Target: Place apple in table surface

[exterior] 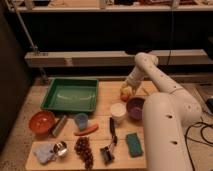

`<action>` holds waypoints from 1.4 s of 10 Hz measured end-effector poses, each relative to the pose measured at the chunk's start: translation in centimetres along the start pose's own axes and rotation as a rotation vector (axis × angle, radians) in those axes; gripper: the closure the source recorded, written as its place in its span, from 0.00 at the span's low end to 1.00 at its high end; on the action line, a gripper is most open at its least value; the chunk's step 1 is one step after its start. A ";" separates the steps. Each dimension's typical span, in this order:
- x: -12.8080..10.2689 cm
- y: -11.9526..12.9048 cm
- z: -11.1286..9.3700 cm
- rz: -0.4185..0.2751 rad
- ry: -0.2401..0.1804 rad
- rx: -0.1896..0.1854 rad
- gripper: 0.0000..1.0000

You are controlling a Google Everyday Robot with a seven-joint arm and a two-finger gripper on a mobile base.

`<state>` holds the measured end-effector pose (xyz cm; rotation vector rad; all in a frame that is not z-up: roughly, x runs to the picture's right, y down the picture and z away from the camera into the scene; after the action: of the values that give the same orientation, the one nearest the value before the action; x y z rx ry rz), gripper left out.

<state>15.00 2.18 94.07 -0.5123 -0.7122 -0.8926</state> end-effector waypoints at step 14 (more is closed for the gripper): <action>1.2 1.0 1.8 0.032 -0.025 -0.034 0.46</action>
<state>15.69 3.29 96.09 -0.5644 -0.7109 -0.8707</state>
